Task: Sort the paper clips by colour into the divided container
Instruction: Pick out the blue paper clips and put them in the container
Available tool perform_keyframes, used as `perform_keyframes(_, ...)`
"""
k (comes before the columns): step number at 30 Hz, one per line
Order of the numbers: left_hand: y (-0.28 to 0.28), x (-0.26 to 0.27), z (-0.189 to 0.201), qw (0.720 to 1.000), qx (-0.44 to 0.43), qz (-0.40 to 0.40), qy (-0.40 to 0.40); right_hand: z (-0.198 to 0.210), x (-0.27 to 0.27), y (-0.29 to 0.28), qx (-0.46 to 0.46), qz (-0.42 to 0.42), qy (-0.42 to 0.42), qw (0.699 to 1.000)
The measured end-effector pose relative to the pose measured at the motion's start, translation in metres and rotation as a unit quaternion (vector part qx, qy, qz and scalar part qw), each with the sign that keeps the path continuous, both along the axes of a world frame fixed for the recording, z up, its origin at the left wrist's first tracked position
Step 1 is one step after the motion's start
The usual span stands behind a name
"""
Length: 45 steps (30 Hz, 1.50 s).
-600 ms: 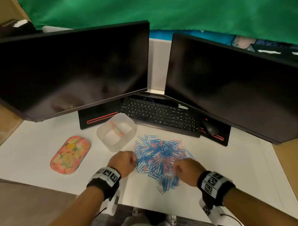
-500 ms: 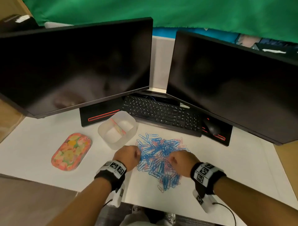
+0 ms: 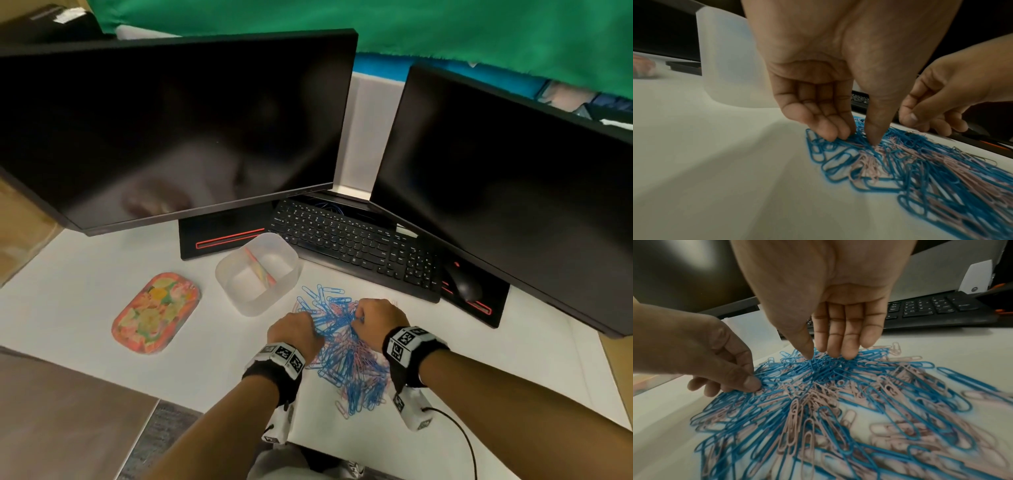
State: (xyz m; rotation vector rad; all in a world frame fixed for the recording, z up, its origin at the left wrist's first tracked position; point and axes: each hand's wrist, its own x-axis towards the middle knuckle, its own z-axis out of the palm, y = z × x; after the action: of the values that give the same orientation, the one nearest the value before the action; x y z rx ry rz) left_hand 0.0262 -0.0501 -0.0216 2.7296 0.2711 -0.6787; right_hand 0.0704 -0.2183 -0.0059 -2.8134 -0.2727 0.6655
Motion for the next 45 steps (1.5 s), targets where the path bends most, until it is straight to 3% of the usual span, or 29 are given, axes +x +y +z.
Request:
perform_keyframes(5, -0.002, 0.001, -0.003, 1.0, -0.015, 0.012, -0.002, -0.012, -0.002, 0.007, 0.006, -0.005, -0.026, 1.0)
perform_keyframes(12, 0.008, 0.004, -0.003, 0.992, -0.111, 0.052, -0.007, -0.021, 0.001, 0.004, 0.023, 0.001, -0.029, 0.999)
perform_keyframes(21, 0.023, 0.006, 0.0, 0.947, -0.293, 0.116, -0.057, -0.026, 0.003, -0.002, 0.06, 0.033, -0.041, 0.997)
perform_keyframes(26, 0.025, 0.004, -0.005, 0.939, -0.311, 0.131, -0.063, -0.027, 0.005, -0.001, 0.063, 0.035, -0.039, 0.997)
perform_keyframes(35, 0.027, 0.002, -0.014, 0.896, -0.383, 0.221, -0.048, -0.023, 0.005, 0.0, 0.075, 0.047, -0.036, 0.995)
perform_keyframes(42, 0.029, -0.001, -0.017, 0.879, -0.39, 0.267, -0.061, -0.018, 0.004, -0.01, 0.181, 0.015, -0.016, 0.983)
perform_keyframes(45, 0.027, -0.002, -0.012, 0.855, -0.425, 0.291, -0.053, -0.01, 0.003, -0.014, 0.246, -0.007, -0.01, 0.969)
